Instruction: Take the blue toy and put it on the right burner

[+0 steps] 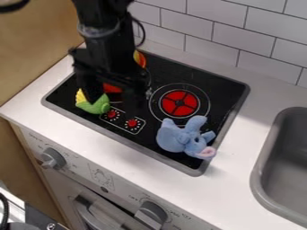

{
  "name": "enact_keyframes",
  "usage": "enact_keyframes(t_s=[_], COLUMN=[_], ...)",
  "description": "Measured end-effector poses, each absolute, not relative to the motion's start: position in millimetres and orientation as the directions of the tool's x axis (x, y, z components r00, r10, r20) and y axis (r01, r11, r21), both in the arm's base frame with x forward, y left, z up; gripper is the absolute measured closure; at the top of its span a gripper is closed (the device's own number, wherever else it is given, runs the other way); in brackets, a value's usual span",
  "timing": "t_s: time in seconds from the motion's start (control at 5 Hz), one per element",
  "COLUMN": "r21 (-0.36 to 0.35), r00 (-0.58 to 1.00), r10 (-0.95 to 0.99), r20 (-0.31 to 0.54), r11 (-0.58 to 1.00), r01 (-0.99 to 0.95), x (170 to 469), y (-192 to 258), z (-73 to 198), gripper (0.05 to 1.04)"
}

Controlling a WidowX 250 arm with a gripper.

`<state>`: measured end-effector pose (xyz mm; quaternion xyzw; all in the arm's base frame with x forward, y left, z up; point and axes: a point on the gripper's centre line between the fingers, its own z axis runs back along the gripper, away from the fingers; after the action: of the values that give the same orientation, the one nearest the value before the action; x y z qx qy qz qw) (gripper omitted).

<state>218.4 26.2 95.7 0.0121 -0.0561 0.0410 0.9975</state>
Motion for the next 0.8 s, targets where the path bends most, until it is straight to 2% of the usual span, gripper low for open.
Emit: enact_keyframes(t_s=[0.4, 0.8], r21=[0.005, 0.018], r00=[0.965, 0.94], r10=[0.21, 0.278], r20=[0.156, 0.2], r11=[0.977, 0.958], r01=[-0.214, -0.287], x=[217.6, 230.2], y=[-26.3, -54.5], z=[94.8, 84.9], gripper=[0.085, 0.085])
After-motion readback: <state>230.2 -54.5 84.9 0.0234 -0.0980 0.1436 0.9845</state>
